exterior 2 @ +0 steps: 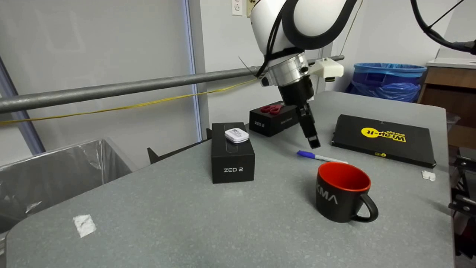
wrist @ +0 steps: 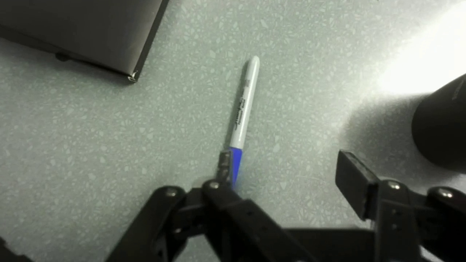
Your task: Take the blue pen out of the red and black mug
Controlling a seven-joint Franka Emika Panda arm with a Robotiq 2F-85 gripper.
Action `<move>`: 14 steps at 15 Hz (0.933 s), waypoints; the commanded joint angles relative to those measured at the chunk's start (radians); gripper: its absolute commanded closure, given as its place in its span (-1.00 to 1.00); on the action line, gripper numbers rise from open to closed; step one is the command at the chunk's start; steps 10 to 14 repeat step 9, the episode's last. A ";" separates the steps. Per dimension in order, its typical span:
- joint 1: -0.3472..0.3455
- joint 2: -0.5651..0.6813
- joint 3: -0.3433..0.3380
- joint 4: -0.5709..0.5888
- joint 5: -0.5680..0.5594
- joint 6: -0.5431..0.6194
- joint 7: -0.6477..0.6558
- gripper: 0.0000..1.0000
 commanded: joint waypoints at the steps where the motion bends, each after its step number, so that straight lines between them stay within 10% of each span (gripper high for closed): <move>1: 0.016 0.008 -0.005 0.026 -0.024 0.011 0.031 -1.00; 14: 0.004 0.001 0.006 0.021 -0.001 -0.001 0.004 -1.00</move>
